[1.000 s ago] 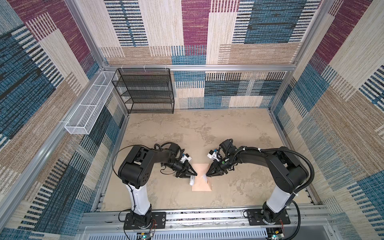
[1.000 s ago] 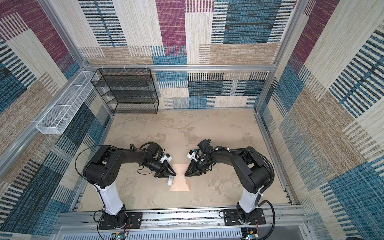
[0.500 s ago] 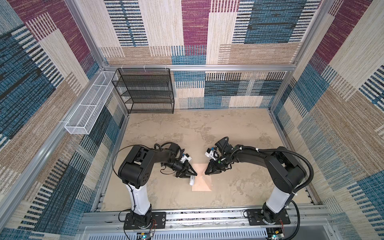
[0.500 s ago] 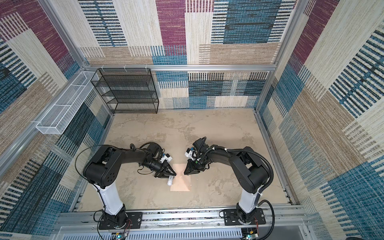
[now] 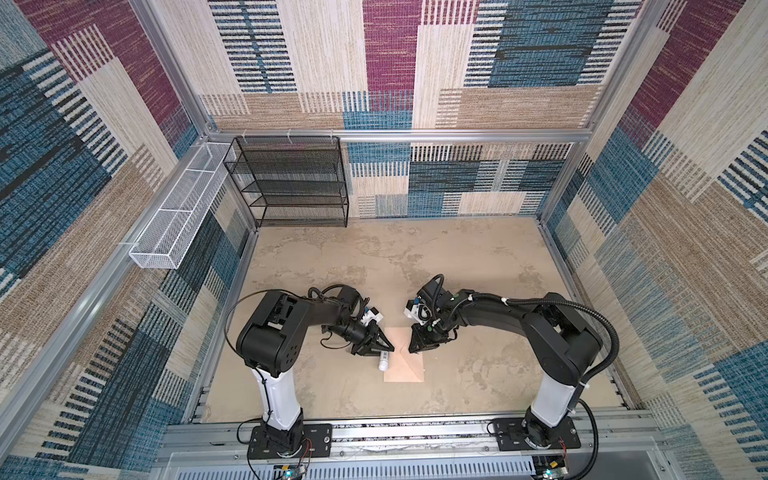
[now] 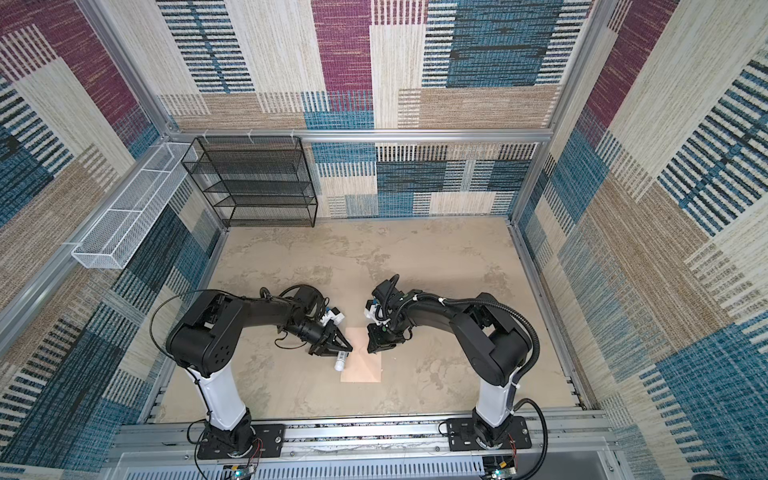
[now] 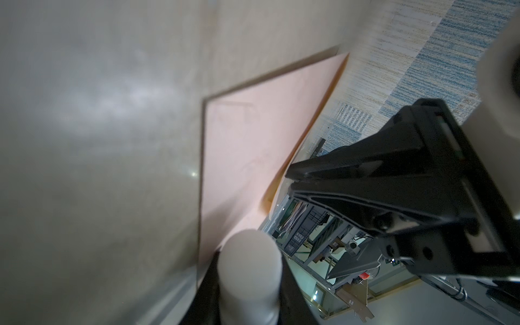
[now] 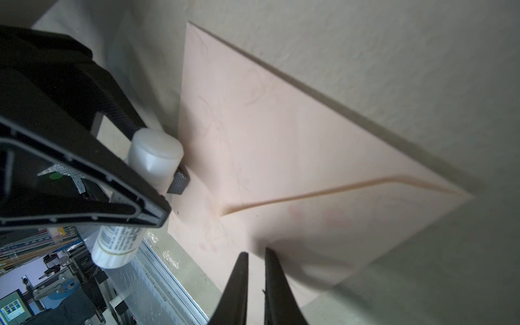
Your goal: Place the letter into the envelope and seal it
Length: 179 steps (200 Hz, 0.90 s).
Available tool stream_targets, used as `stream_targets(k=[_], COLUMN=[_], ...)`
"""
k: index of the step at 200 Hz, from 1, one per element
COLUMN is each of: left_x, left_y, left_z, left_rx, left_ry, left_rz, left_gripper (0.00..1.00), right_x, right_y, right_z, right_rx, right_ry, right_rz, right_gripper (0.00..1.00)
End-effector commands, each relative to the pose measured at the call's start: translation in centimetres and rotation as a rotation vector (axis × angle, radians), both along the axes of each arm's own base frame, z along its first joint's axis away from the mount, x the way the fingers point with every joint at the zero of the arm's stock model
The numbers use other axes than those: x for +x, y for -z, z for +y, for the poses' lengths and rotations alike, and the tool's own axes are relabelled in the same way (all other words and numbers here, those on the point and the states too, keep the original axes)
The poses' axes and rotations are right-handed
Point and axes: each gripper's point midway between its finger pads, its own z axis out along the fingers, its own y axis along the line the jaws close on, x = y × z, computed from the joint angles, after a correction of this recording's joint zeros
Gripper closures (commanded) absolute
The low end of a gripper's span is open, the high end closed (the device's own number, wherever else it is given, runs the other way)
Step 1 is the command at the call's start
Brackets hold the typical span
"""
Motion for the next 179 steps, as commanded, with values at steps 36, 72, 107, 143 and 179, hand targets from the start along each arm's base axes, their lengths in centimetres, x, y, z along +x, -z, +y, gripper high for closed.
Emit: stream_targets(k=[36,72,107,143,179], left_x=[-0.8,-1.2,-1.4,-1.8,-2.2], left_y=[2.9,3.0,3.0,3.2,3.3], left_z=[2.3,2.4,2.4,2.5,2.7], left_rx=[0.189,0.189,0.186,0.185,0.186], left_ry=[-0.020,-0.008,0.002,0.008,0.016], left_rz=[0.037,0.040,0.040,0.045,0.049], left_gripper=[1.00,1.00,1.00,1.00,1.00], right_x=[-0.2,0.0,-0.1,-0.6,-0.9], right_y=[0.7,1.1,1.3,2.1,2.8], right_z=[0.0,0.0,0.4,0.3,-0.2], right_rx=[-0.097,-0.158,-0.196,-0.240,-0.299], right_ry=[-0.041,-0.034,-0.035,-0.019,0.007], right_rz=[-0.059,-0.076,-0.082,-0.074,-0.065], right_gripper=[0.85,0.87,0.88,0.88,0.88])
